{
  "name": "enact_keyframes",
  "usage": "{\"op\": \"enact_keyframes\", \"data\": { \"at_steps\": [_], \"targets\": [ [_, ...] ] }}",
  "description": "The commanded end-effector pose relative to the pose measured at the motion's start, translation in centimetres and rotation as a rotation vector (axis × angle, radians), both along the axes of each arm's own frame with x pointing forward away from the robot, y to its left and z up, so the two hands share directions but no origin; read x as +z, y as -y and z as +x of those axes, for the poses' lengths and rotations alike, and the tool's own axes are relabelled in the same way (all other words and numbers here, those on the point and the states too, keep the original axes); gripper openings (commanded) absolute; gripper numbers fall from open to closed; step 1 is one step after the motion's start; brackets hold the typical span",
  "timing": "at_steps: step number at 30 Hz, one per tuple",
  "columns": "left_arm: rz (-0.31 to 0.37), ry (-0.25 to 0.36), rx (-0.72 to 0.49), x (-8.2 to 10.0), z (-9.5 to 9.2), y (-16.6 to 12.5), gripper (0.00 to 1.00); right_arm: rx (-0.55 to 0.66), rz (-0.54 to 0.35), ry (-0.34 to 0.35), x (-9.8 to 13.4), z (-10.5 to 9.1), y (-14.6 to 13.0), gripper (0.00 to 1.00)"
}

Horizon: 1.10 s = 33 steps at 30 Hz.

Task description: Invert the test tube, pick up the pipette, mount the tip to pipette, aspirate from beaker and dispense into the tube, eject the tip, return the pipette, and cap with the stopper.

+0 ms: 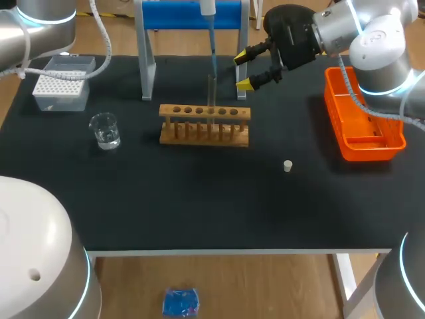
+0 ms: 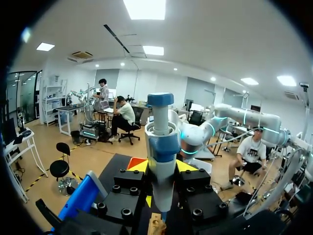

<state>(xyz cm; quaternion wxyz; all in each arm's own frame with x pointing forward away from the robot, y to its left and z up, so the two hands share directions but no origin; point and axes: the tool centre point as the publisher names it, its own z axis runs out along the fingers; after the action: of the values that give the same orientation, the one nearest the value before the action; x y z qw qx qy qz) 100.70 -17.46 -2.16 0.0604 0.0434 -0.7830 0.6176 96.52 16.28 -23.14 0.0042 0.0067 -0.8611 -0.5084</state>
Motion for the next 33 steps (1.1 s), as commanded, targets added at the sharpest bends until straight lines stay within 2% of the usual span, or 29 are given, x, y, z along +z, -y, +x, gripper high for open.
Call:
{"op": "enact_keyframes", "data": {
  "at_steps": [1, 8, 14, 33],
  "targets": [
    [-0.017, 0.021, 0.006, 0.0, -0.4, -0.1, 0.00, 0.001, 0.000, -0.001, 0.0, 0.0, 0.1, 1.00],
    [-0.010, 0.050, 0.008, 1.1, -0.4, -0.2, 0.00, 0.001, 0.000, -0.001, 0.0, 0.0, 0.1, 1.00],
    [-0.005, 0.057, 0.007, 1.3, -0.4, -0.2, 0.00, 0.001, 0.000, -0.001, 0.0, 0.0, 0.1, 1.00],
    [-0.022, 0.028, 0.013, -0.4, -0.3, -0.3, 0.00, 0.001, 0.000, -0.001, 0.0, 0.0, 0.1, 1.00]
  ]
}}
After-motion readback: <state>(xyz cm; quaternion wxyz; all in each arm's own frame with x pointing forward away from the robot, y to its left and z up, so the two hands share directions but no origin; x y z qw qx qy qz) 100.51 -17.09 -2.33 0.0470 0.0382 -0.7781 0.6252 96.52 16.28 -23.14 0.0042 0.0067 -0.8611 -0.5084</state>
